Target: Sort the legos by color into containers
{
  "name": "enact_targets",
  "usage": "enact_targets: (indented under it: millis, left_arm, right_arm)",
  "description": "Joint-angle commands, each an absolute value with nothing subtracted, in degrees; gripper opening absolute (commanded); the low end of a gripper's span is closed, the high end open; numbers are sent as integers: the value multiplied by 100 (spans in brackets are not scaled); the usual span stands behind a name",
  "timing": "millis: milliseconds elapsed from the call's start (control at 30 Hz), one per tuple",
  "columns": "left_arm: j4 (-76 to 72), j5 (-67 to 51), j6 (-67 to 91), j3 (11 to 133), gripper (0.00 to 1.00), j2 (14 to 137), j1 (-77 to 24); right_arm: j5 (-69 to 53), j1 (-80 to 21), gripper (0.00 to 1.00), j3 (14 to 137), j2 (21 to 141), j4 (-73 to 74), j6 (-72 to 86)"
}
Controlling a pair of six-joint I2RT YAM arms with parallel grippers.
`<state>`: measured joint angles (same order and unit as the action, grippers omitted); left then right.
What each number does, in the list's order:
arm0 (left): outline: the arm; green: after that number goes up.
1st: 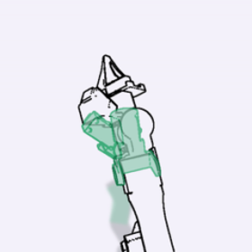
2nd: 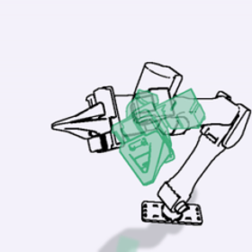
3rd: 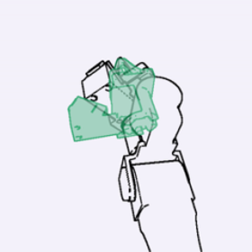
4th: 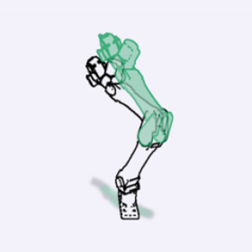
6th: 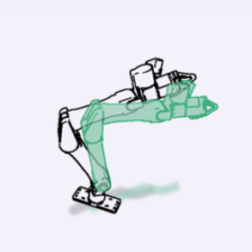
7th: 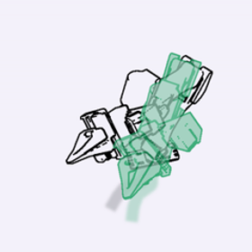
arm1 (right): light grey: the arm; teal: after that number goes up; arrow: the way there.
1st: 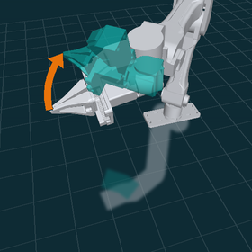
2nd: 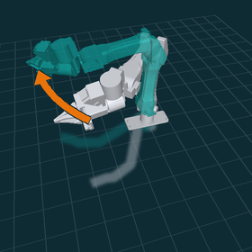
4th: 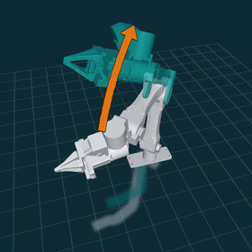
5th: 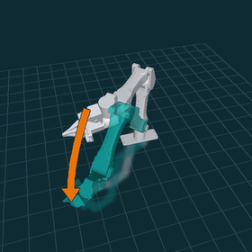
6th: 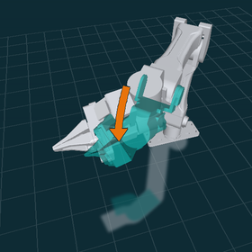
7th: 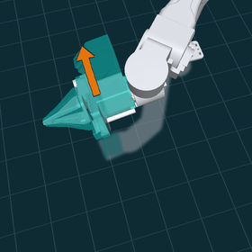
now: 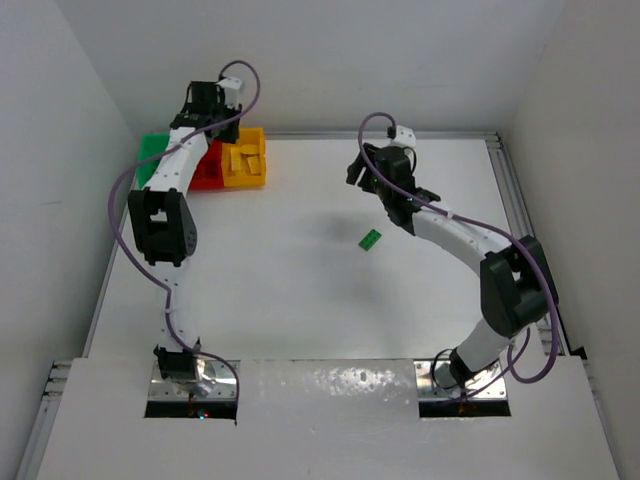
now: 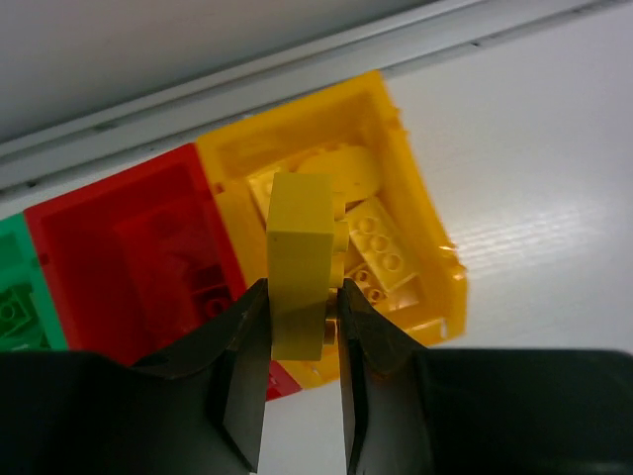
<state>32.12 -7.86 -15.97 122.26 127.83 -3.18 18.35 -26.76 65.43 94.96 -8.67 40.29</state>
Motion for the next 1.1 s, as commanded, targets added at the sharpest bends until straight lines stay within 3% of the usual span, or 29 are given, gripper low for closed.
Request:
enact_targets:
  millis: [0,233,300,467,533,600,633,700,767,900,1067]
  left_arm:
    - [2795,-414,-1055,12463,4,12946,-316]
    - [2303,124,-1160,12542,31,13289,-246]
    - [2233,53,-1265,12481,48,13237,-246]
    - [2197,106,-1336,12507,70,13122,-246]
    - [2223,79,-1327,12498,71,12982,-246]
    - [2250,27,-1318,12472,62,12755,-246]
    - [2285,-400,-1362,12446,52,12631,-255]
    - [2329,-1312,-1537,12184,48,12237,-334]
    - [2600,-1826,-1844,11998,48,11937,-674]
    - [4144,-1643,-2714,11918,52,11935,-1878]
    - [4430,-2179,-2022,11822,59,12243,-2644]
  right_arm:
    - [2030,-2681,66,6425,9246,-783,3727]
    - [2110,-2689,66,6276,9009,-606,3375]
    - [2118,-2689,66,6267,8948,-589,3262]
    - [2171,-2681,66,6276,8851,-440,3050]
    - [2180,-2681,66,6232,8781,-448,3006]
    - [2197,-2672,67,6196,8719,-440,2892]
    - [2206,-2663,68,6144,8649,-387,2839]
    - [2197,-2576,68,6056,8578,-238,2725]
    - [2215,-2375,70,5994,8473,174,2794]
    - [2469,-1864,76,5635,8148,843,3058]
    - [3181,-1005,81,5642,7744,1967,3418]
